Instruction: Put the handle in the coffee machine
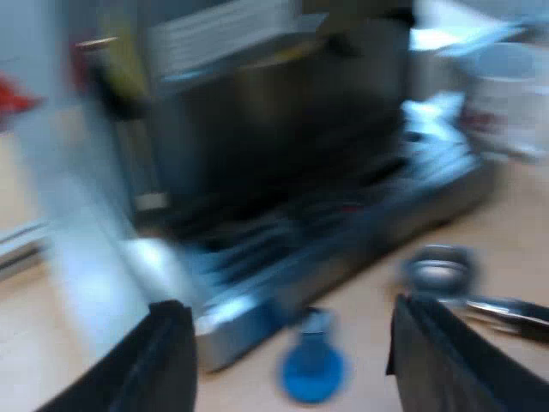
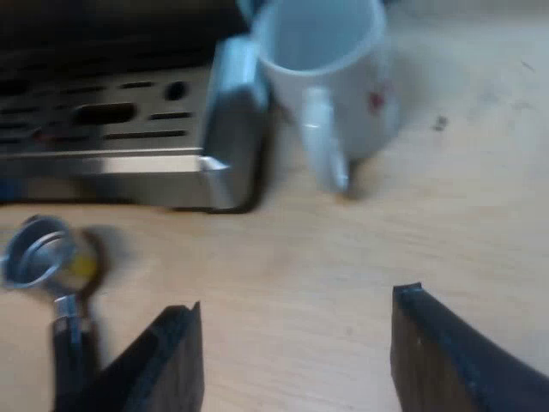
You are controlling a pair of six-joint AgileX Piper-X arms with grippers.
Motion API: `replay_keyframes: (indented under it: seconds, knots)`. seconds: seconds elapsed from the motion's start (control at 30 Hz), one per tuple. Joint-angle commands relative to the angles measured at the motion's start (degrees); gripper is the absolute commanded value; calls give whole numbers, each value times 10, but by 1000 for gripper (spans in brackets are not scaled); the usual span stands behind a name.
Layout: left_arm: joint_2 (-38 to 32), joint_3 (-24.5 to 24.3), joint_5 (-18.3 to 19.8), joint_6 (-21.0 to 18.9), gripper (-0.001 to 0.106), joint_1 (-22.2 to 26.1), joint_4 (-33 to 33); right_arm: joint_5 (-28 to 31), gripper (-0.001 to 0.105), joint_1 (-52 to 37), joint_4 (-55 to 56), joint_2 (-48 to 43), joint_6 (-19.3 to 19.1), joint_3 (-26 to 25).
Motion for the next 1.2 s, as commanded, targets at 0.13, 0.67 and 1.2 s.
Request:
replay_keyframes:
  seconds: [0.13,0.67,1.2]
  knots:
    - [38,-4,92,-6,51,-68,-7,-10,50,64,47,76,-16,-69]
    - [93,-4,106,-6,51,-230,-7,29,50,266,92,223,28,-96]
    - [178,-4,140,21,51,-326,-45,100,50,425,46,366,130,-95]
